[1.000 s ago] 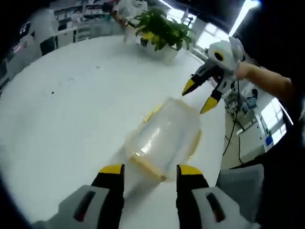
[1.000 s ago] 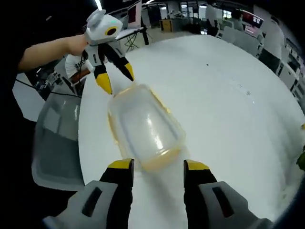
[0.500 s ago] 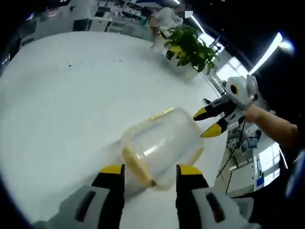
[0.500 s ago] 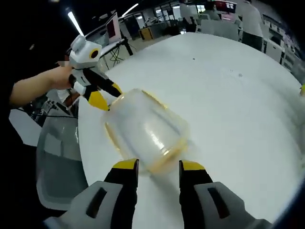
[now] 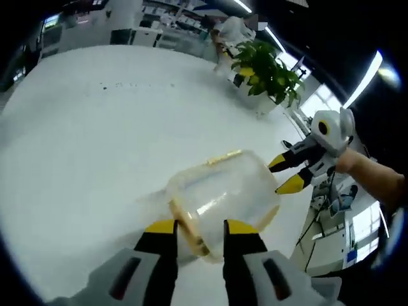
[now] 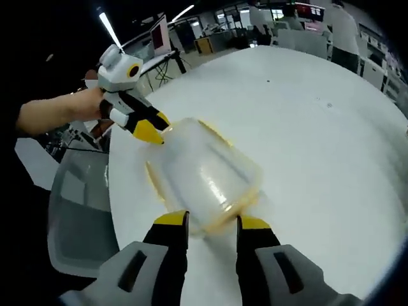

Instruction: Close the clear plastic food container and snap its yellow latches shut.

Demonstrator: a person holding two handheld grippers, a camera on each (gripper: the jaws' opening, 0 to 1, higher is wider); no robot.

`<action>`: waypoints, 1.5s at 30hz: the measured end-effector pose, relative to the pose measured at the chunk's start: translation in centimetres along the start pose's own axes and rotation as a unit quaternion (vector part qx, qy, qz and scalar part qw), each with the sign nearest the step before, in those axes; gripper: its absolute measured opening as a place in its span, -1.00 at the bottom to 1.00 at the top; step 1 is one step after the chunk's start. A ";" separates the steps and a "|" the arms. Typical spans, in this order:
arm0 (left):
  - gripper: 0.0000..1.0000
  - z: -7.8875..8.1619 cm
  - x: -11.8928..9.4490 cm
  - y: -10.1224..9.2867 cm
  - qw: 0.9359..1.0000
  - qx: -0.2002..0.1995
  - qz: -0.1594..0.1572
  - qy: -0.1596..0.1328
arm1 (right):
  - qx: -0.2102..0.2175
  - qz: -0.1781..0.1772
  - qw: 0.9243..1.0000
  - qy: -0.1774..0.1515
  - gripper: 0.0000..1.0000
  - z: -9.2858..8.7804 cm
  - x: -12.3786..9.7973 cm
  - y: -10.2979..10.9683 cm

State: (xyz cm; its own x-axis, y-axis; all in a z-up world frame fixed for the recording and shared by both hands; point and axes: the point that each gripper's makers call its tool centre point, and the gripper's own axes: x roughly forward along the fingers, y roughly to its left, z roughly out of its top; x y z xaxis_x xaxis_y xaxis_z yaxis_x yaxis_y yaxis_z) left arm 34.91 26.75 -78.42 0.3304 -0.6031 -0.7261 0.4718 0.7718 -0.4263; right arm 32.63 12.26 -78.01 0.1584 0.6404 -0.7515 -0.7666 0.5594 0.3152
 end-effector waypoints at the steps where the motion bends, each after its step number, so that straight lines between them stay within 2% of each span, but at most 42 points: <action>1: -0.60 0.1 0.0 0.1 1.000 -0.002 0.001 0.002 | -0.007 0.017 1.000 -0.004 -0.55 0.0 0.1 0.3; 2: -0.60 0.3 0.1 0.1 1.000 -0.004 0.004 0.000 | 0.041 0.021 0.999 -0.011 -0.57 -0.2 -0.5 0.7; 3: -0.60 0.4 0.0 0.2 1.000 -0.004 0.008 -0.004 | 0.070 0.036 0.997 -0.011 -0.58 -0.8 -1.0 1.4; 4: -0.59 0.5 0.1 0.3 1.000 -0.007 0.012 -0.008 | 0.093 0.044 0.995 -0.017 -0.58 -0.1 0.4 1.3; 7: -0.58 0.6 0.1 0.4 1.000 -0.015 0.014 -0.013 | 0.073 0.037 0.996 -0.026 -0.56 -0.2 0.5 1.6; 11: -0.57 0.4 -0.1 0.4 1.000 -0.016 0.015 -0.009 | 0.084 0.033 0.995 -0.030 -0.55 -0.4 0.5 1.2; 16: -0.56 0.0 -0.2 0.2 1.000 -0.025 0.017 -0.004 | 0.071 0.022 0.997 -0.011 -0.54 -0.2 0.5 1.3; 20: -0.55 0.1 -0.3 0.4 0.999 -0.030 0.017 -0.007 | 0.072 0.020 0.997 0.002 -0.52 -0.2 0.5 1.2; 23: -0.55 0.1 -0.5 0.5 0.999 -0.019 0.023 -0.017 | 0.072 0.013 0.997 0.008 -0.50 -0.1 0.4 1.4; 24: -0.54 0.2 -0.5 0.5 0.999 -0.015 0.024 -0.025 | 0.067 0.010 0.998 0.011 -0.49 -0.1 0.4 1.2; 28: -0.53 0.4 -0.7 0.5 0.998 0.015 0.032 -0.048 | 0.000 -0.015 1.000 0.022 -0.45 0.2 0.3 0.9; 33: -0.53 0.5 -0.8 0.5 0.996 0.024 0.040 -0.070 | -0.035 -0.032 0.998 0.035 -0.40 0.4 0.3 0.9; 36: -0.52 0.9 -1.0 0.5 0.993 0.068 0.052 -0.080 | -0.060 -0.042 0.997 0.030 -0.36 0.5 0.2 0.8; 39: -0.50 1.0 -1.1 0.4 0.991 0.089 0.058 -0.083 | -0.076 -0.050 0.995 0.026 -0.34 0.6 0.0 0.8; 40: -0.48 1.1 -1.1 0.3 0.990 0.097 0.059 -0.084 | -0.102 -0.060 0.993 0.024 -0.32 0.8 0.0 0.6; 43: -0.38 1.0 -0.9 -0.1 0.987 0.123 0.056 -0.089 | -0.122 -0.071 0.989 0.031 -0.30 0.7 -0.2 0.8; 44: -0.38 1.0 -1.0 -0.1 0.986 0.126 0.059 -0.092 | -0.149 -0.075 0.986 0.032 -0.30 1.0 -0.1 0.6; 45: -0.38 1.1 -1.0 -0.1 0.985 0.134 0.061 -0.090 | -0.154 -0.076 0.985 0.032 -0.30 1.0 -0.1 0.7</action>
State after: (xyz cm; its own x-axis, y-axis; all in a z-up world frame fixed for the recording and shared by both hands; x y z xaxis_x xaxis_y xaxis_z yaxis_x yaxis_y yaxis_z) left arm 35.44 27.09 -77.05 0.5254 -0.5540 -0.6458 0.6102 0.7743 -0.1677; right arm 32.72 13.10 -77.15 0.2541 0.5218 -0.8143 -0.8910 0.4538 0.0127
